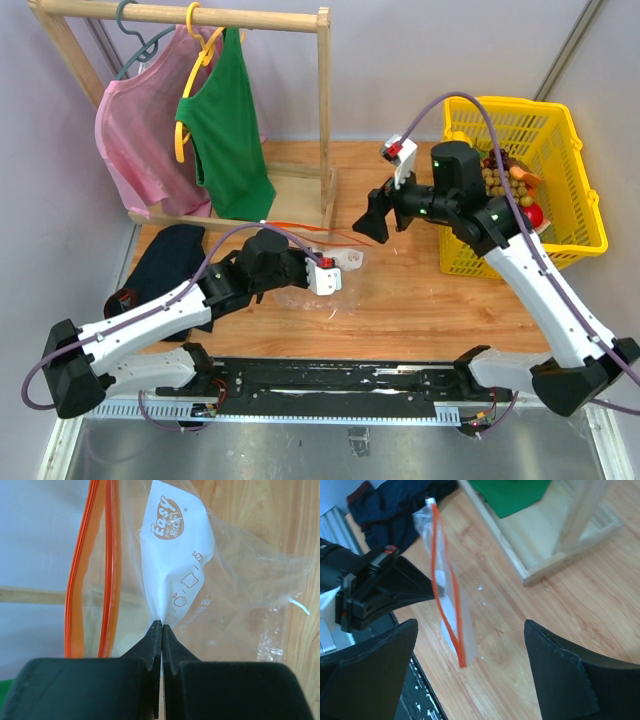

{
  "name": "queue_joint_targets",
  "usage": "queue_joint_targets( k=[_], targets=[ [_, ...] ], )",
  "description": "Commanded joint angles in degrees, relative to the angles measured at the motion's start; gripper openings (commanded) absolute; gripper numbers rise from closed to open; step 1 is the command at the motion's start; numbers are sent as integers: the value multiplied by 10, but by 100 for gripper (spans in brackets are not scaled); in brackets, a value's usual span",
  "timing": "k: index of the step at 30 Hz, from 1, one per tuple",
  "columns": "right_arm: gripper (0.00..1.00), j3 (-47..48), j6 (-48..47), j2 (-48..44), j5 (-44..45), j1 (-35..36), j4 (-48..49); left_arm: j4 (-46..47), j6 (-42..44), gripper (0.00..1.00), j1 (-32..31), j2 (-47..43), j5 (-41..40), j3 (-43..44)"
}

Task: Place the food in the zip-top bag and seal the zipper
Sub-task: Open the zipper of the food storage bag.

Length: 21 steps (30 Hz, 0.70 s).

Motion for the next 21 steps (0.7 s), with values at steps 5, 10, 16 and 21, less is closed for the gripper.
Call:
queue_joint_targets(
  k=[5, 10, 16, 21],
  targets=[
    [82, 67, -49, 77, 2, 78, -66, 39, 14, 0, -17, -22, 41, -12],
    [74, 80, -46, 118, 19, 91, -79, 41, 18, 0, -20, -33, 57, -22],
    [64, 87, -45, 155, 23, 100, -91, 40, 16, 0, -24, -36, 63, -23],
    [54, 91, -55, 179, 24, 117, -110, 42, 17, 0, -25, -37, 61, -27]
  ],
)
